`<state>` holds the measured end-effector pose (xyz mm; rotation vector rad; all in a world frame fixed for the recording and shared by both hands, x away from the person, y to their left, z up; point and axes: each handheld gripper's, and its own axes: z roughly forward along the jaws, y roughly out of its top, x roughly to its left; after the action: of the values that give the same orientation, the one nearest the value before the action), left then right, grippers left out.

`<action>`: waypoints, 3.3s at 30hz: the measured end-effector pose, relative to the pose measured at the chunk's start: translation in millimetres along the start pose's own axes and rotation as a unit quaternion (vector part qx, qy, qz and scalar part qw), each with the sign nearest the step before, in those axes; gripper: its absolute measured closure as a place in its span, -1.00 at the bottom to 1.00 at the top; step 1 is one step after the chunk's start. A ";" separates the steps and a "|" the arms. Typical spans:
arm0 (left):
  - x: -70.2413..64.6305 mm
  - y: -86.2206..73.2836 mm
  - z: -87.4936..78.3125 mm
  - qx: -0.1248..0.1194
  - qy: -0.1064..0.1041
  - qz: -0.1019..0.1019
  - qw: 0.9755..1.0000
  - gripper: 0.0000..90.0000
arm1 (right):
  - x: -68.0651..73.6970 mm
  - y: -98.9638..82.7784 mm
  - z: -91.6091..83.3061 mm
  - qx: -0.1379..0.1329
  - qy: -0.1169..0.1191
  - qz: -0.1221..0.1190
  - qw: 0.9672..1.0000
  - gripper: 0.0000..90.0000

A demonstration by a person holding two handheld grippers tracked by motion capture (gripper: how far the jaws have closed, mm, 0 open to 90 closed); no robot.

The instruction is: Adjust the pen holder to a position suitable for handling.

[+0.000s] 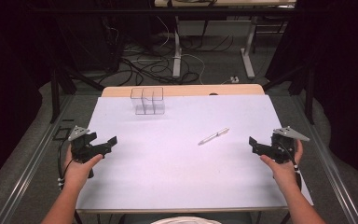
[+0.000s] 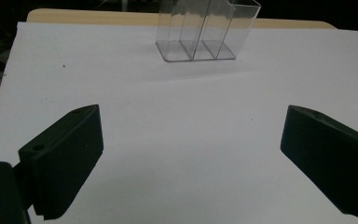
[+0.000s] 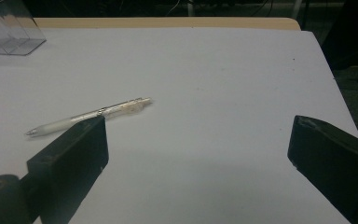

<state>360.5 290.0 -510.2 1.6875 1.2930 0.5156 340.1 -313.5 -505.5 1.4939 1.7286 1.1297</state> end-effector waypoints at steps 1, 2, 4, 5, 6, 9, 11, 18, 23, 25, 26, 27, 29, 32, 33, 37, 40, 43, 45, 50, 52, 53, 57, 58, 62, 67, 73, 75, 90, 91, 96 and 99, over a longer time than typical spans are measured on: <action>-0.8 1.4 0.8 0.000 0.000 0.001 1.000 -0.85 | 0.3 -0.5 -0.5 0.001 -0.002 0.000 1.000 -0.90; -1.8 2.9 1.9 -0.003 -0.001 0.002 1.000 -0.85 | 0.4 -0.7 -0.6 0.004 0.000 0.000 1.000 -0.87; -3.7 5.8 2.9 -0.004 -0.001 0.005 1.000 -0.84 | 0.8 -0.8 -1.0 0.004 0.001 0.002 1.000 -0.84; -4.4 7.4 3.1 -0.004 -0.003 0.006 1.000 -0.79 | 2.7 -1.4 -2.4 0.003 0.003 0.009 1.000 -0.80; -5.7 8.6 3.6 -0.006 -0.004 0.003 1.000 -0.77 | 2.2 -1.5 -2.6 0.000 0.003 0.003 1.000 -0.77; -8.1 14.3 4.0 -0.010 -0.001 0.005 1.000 -0.64 | 4.2 -1.8 -4.3 -0.001 0.004 0.008 1.000 -0.68; -9.3 19.0 4.7 -0.013 -0.002 0.001 1.000 -0.64 | 6.1 -2.3 -4.1 -0.004 0.006 0.010 1.000 -0.67; -12.8 39.0 9.9 -0.022 0.006 -0.015 1.000 -0.47 | 8.3 -3.9 -6.3 -0.013 0.004 -0.002 1.000 -0.67; -19.6 56.4 18.1 -0.032 0.017 -0.013 0.999 -0.38 | 7.8 -4.1 -9.7 -0.012 -0.001 0.000 1.000 -0.66; -23.2 63.7 21.2 -0.034 0.018 -0.011 0.999 -0.37 | 8.0 -4.1 -10.0 -0.013 0.001 0.003 1.000 -0.66; -24.9 67.7 22.5 -0.032 0.020 -0.009 0.999 -0.34 | 7.4 -4.2 -10.6 -0.012 -0.002 0.003 1.000 -0.66; -26.5 71.7 24.0 -0.033 0.020 -0.008 0.999 -0.34 | 7.2 -4.5 -10.6 -0.011 0.000 0.003 1.000 -0.66; -29.2 80.6 27.0 -0.030 0.024 -0.005 0.999 -0.34 | 7.5 -4.7 -10.7 -0.010 -0.001 0.004 1.000 -0.66; -31.9 94.0 30.2 -0.031 0.030 -0.003 0.999 -0.32 | 7.3 -4.8 -11.6 -0.008 -0.002 0.001 1.000 -0.65; -32.9 98.4 31.4 -0.033 0.030 -0.003 0.999 -0.29 | 8.0 -4.9 -11.8 -0.010 -0.002 0.004 1.000 -0.65; -37.0 118.1 36.0 -0.035 0.038 0.002 0.999 -0.23 | 8.1 -5.1 -11.5 -0.011 0.000 0.001 1.000 -0.65; -37.6 124.9 37.7 -0.036 0.042 -0.001 0.998 -0.18 | 8.5 -5.6 -10.9 -0.008 0.001 0.003 1.000 -0.65; -37.5 134.9 40.1 -0.043 0.043 -0.004 0.998 -0.15 | 9.0 -6.2 -10.7 -0.007 0.001 0.007 1.000 -0.65; -36.7 141.0 42.3 -0.044 0.042 -0.008 0.998 -0.14 | 8.7 -6.2 -10.9 -0.005 0.002 0.006 1.000 -0.65; -33.0 152.7 50.4 -0.039 0.042 -0.015 0.998 -0.08 | 8.5 -6.7 -11.2 -0.005 0.003 0.010 1.000 -0.65; -31.3 156.5 55.3 -0.038 0.043 -0.015 0.998 -0.06 | 7.7 -7.2 -10.5 -0.010 0.005 0.007 1.000 -0.65; -30.7 158.3 57.6 -0.035 0.045 -0.014 0.998 -0.06 | 7.7 -7.2 -10.5 -0.010 0.005 0.007 1.000 -0.65; -29.2 162.7 68.4 -0.031 0.047 -0.013 0.998 0.02 | 7.3 -7.4 -11.3 -0.002 0.005 0.007 1.000 -0.65; -28.7 163.5 71.6 -0.027 0.049 -0.014 0.998 0.04 | 7.9 -7.6 -11.4 -0.001 0.004 0.009 1.000 -0.65; -27.8 165.6 85.3 -0.016 0.048 -0.012 0.999 0.10 | 7.5 -7.7 -11.6 0.000 0.006 0.005 1.000 -0.65; -27.4 165.6 104.1 0.005 0.059 -0.007 0.998 0.17 | 7.5 -8.5 -10.7 -0.003 0.010 0.008 1.000 -0.65; -20.0 158.9 124.5 0.024 0.070 -0.030 0.997 0.27 | 7.6 -8.9 -10.8 0.000 0.011 0.012 1.000 -0.65; -17.3 156.7 130.3 0.030 0.076 -0.032 0.996 0.30 | 7.9 -9.0 -11.0 0.001 0.014 0.015 1.000 -0.65; -4.6 143.9 158.4 0.079 0.088 -0.048 0.992 0.47 | 7.4 -9.6 -11.5 0.002 0.021 0.015 1.000 -0.64; -5.1 143.2 159.7 0.084 0.088 -0.048 0.991 0.47 | 7.4 -9.7 -11.5 0.003 0.022 0.015 1.000 -0.64; -6.5 140.2 166.2 0.093 0.094 -0.043 0.990 0.49 | 8.2 -9.9 -11.8 0.000 0.026 0.017 1.000 -0.64; -6.7 138.9 168.7 0.099 0.094 -0.044 0.990 0.52 | 8.2 -9.8 -12.1 0.000 0.027 0.018 0.999 -0.64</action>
<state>561.1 211.1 -473.7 1.7674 1.5923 0.5184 323.4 -308.3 -507.6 1.5130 1.7436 1.1993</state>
